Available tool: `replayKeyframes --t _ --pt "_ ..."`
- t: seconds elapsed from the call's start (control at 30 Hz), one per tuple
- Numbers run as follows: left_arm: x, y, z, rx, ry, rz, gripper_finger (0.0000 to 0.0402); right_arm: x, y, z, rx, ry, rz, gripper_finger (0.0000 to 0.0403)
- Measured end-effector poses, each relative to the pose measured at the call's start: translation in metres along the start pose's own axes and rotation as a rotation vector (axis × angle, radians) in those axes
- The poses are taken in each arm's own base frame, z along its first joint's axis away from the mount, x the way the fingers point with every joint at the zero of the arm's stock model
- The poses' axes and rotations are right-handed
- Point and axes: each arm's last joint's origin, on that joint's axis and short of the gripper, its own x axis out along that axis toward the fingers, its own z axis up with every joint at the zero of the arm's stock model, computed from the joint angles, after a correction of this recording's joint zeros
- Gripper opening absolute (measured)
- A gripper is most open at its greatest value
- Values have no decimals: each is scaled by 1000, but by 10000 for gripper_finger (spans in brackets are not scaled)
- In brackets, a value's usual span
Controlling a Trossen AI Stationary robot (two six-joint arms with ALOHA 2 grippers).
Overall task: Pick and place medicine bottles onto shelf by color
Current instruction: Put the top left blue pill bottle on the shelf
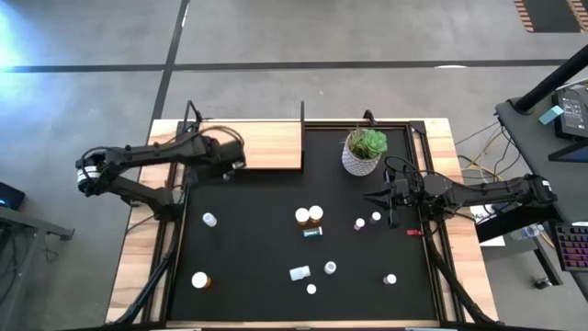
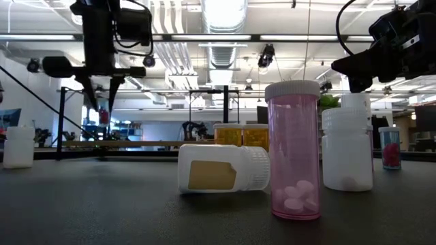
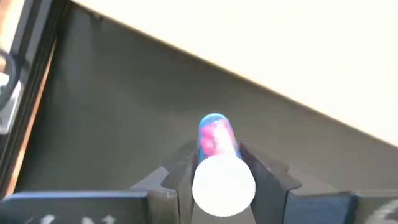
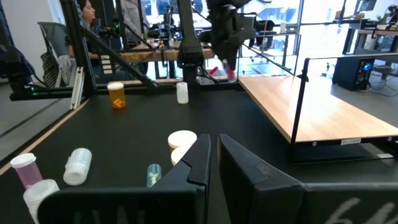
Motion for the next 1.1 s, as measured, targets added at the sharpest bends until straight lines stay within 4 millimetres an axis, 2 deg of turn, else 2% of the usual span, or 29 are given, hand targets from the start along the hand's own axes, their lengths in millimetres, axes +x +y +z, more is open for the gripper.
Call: replayKeyframes --t 0.2,0.47,0.8,1.1 --pt "4 -5 30 -43 -19 24 97 0 0 0 0 0 0 22" --pt "21 -17 60 -67 -23 95 98 0 0 0 0 0 0 22" --pt "38 -36 90 -168 -44 74 98 0 0 0 0 0 0 22" --pt "49 -40 99 -210 -4 95 98 0 0 0 0 0 0 22"
